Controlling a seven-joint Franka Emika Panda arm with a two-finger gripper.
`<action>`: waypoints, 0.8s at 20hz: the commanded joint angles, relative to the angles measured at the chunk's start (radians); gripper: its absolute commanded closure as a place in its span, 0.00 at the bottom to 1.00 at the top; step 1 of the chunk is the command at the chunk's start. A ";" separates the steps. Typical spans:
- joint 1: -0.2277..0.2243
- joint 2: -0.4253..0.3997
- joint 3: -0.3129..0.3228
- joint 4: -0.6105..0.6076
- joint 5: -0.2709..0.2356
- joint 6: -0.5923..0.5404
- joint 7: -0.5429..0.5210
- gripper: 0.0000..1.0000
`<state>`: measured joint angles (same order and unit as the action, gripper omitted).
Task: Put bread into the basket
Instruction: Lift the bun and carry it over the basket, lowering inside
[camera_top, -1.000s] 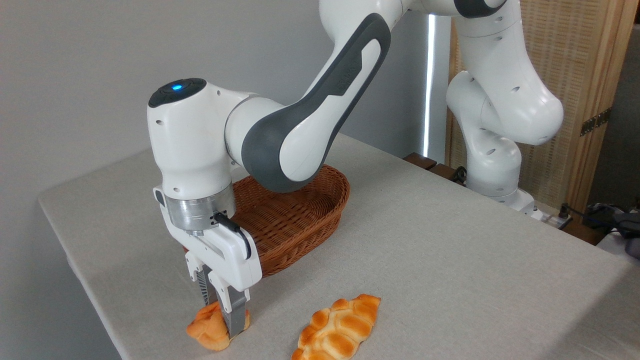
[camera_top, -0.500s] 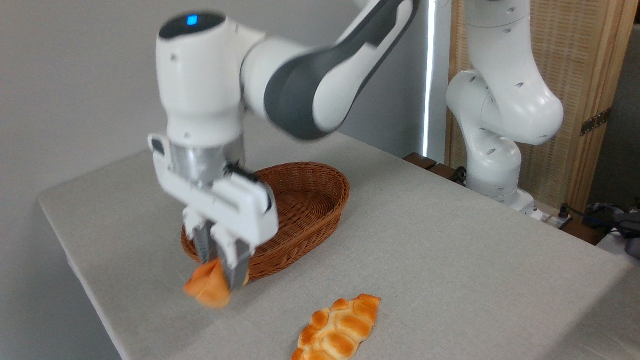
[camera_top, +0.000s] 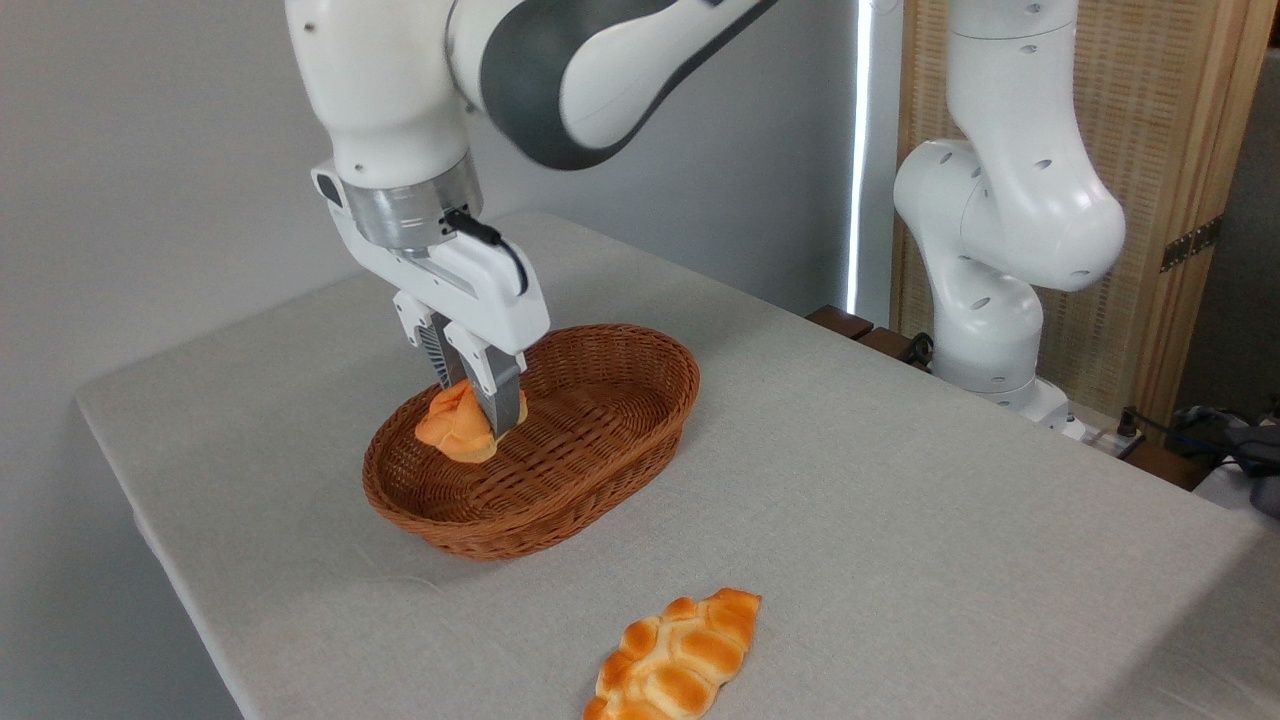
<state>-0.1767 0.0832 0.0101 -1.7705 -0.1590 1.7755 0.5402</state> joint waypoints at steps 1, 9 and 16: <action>-0.020 0.004 -0.016 -0.049 -0.011 0.070 -0.048 0.09; -0.024 0.049 -0.033 -0.050 0.003 0.128 -0.074 0.00; -0.027 0.052 -0.033 -0.050 0.035 0.127 -0.075 0.00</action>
<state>-0.1995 0.1401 -0.0235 -1.8169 -0.1412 1.8926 0.4838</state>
